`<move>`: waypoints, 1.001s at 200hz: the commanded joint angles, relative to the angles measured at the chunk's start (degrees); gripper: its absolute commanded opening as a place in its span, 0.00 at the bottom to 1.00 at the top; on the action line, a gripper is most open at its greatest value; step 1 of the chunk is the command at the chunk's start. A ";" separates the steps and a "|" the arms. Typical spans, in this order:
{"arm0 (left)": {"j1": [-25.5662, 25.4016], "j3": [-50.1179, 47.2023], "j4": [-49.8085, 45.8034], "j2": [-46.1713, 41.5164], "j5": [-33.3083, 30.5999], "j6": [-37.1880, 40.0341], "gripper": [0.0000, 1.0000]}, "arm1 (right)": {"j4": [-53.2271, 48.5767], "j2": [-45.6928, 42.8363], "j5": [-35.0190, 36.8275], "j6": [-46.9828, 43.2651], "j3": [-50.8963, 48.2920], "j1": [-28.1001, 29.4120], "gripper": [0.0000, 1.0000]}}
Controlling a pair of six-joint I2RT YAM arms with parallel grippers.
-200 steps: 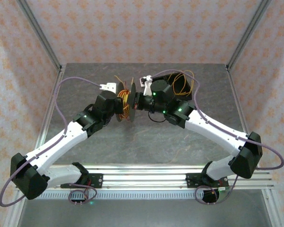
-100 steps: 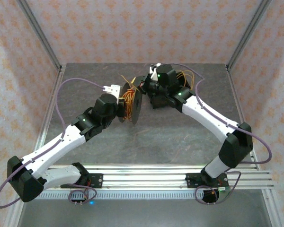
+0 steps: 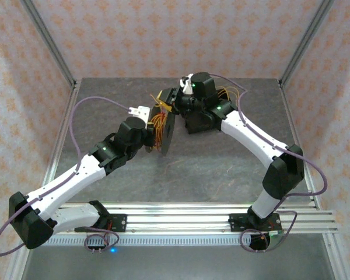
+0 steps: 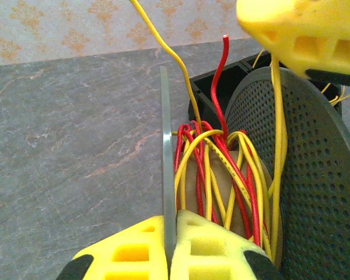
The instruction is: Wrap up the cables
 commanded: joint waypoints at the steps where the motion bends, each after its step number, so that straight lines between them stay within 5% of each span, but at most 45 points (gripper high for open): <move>1: -0.75 1.42 1.73 -1.77 0.59 1.33 0.00 | 1.09 -3.63 0.29 -3.14 3.43 -1.02 0.33; 50: -0.75 1.20 1.15 -1.33 1.18 1.52 0.00 | 3.99 -3.25 -1.65 0.43 3.56 -1.23 0.29; 140: -0.70 8.52 -6.96 -0.26 -0.54 1.61 0.00 | 16.08 -8.43 -4.83 13.51 -9.27 -1.56 0.74; 200: -0.74 19.04 -15.61 4.43 2.76 2.25 0.00 | 16.39 -15.99 -8.08 8.92 -17.47 1.07 0.84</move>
